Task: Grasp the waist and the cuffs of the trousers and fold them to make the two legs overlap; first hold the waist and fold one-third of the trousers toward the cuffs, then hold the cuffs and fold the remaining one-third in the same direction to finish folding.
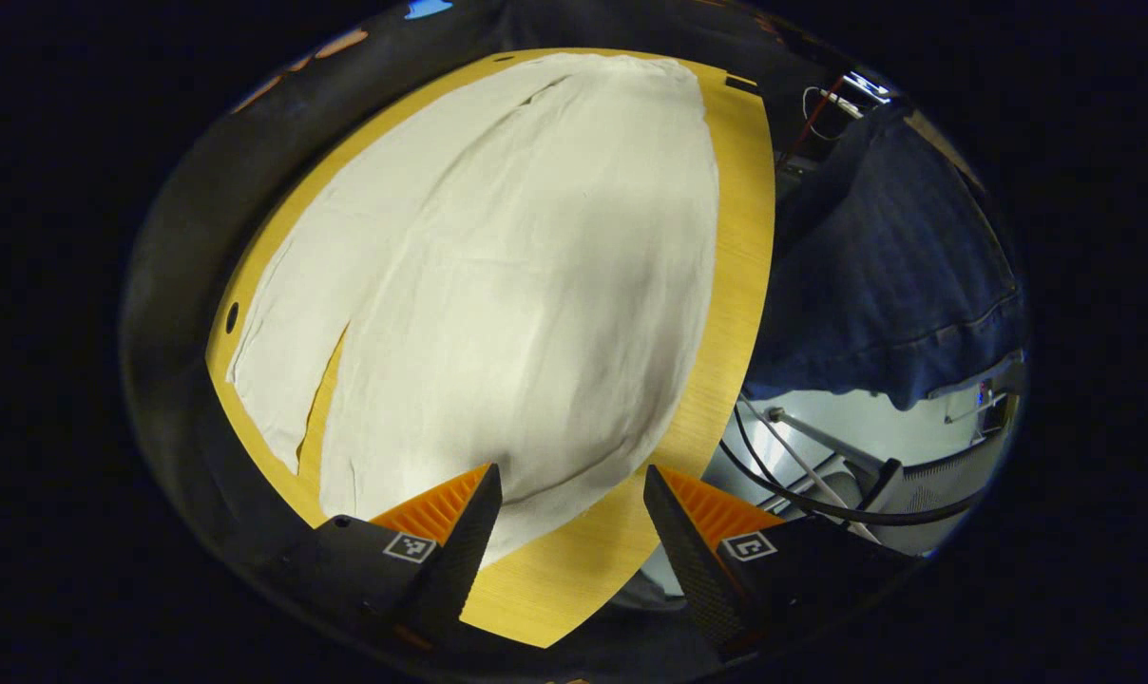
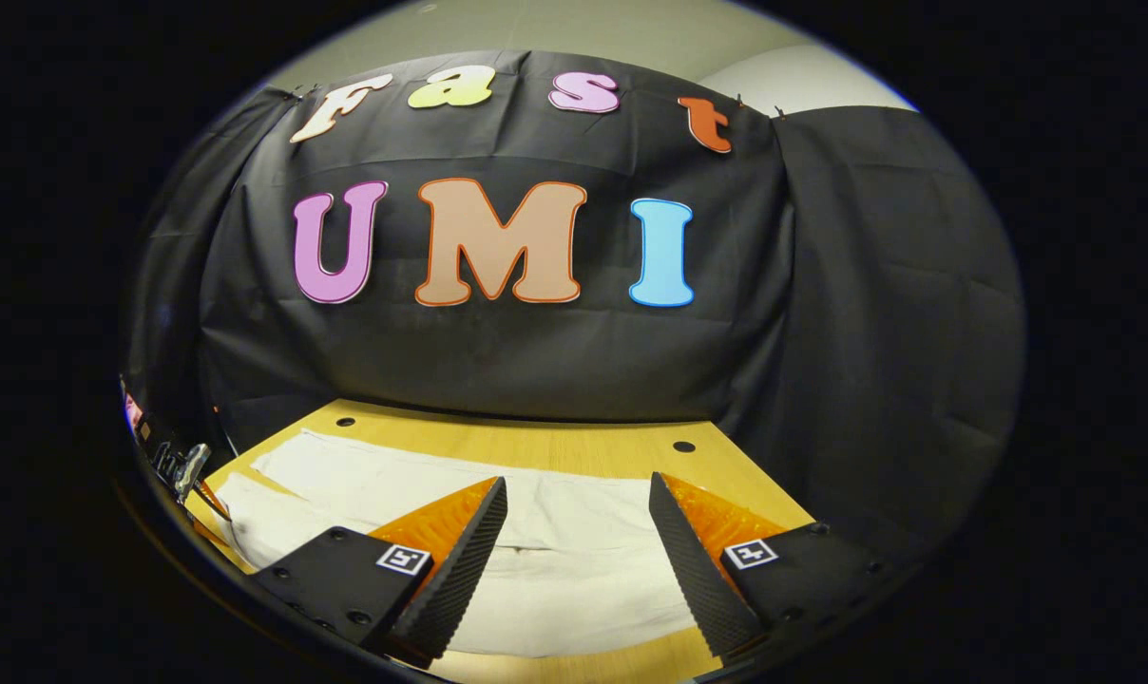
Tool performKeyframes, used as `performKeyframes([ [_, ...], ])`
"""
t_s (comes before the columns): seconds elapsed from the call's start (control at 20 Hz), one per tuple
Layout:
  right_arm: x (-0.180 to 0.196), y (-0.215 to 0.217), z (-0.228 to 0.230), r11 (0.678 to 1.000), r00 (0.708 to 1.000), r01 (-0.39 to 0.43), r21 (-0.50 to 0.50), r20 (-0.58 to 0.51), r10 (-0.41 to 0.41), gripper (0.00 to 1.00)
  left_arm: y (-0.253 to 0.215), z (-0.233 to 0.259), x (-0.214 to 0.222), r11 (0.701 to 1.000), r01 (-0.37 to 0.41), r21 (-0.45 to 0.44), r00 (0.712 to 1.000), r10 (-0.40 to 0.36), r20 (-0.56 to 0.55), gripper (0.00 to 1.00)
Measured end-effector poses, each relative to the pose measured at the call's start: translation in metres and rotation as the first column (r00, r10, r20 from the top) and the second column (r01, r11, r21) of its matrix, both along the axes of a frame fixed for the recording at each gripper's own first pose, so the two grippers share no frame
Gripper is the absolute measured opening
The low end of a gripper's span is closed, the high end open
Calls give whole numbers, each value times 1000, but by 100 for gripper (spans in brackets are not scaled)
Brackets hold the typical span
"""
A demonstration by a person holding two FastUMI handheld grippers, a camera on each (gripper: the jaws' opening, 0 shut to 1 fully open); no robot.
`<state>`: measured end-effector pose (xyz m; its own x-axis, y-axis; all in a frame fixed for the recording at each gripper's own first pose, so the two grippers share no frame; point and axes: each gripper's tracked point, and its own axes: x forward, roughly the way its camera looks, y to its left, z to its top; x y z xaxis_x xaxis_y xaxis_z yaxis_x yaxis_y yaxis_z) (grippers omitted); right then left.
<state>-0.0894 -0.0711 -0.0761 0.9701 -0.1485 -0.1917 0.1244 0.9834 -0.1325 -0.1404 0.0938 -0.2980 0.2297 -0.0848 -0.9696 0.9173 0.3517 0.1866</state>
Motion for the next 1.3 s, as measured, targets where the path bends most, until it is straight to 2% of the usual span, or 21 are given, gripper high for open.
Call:
performKeyframes([
  [0.5,8,-5,-14,1000,999,-6,-17,-44,5,96,18,-25,-2,989,88,115,994,-81,-69,91],
  [0.6,12,-6,-16,1000,999,-14,-25,-51,13,97,17,-26,-2,990,88,112,993,-79,-82,87],
  [0.75,16,-6,-26,999,996,-39,-23,-77,37,97,17,-25,-3,990,80,113,991,-68,-112,87],
  [0.95,23,-5,-44,995,987,-101,-22,-131,97,98,18,-25,-1,988,79,130,991,-63,-117,82],
  [1.05,25,-5,-54,991,978,-136,-15,-160,132,98,17,-25,6,989,52,137,993,-37,-114,73],
  [1.15,28,-5,-62,986,969,-167,-11,-186,163,98,19,-24,13,989,11,149,994,5,-111,55],
  [1.2,29,-6,-66,983,964,-183,-12,-199,177,98,19,-25,18,989,-10,149,994,26,-104,43],
  [1.25,30,-5,-71,980,958,-200,-13,-211,193,98,21,-22,23,988,-21,154,995,36,-91,36],
  [1.3,31,-5,-74,975,951,-220,-14,-225,211,98,22,-21,27,987,-26,156,996,39,-84,17],
])
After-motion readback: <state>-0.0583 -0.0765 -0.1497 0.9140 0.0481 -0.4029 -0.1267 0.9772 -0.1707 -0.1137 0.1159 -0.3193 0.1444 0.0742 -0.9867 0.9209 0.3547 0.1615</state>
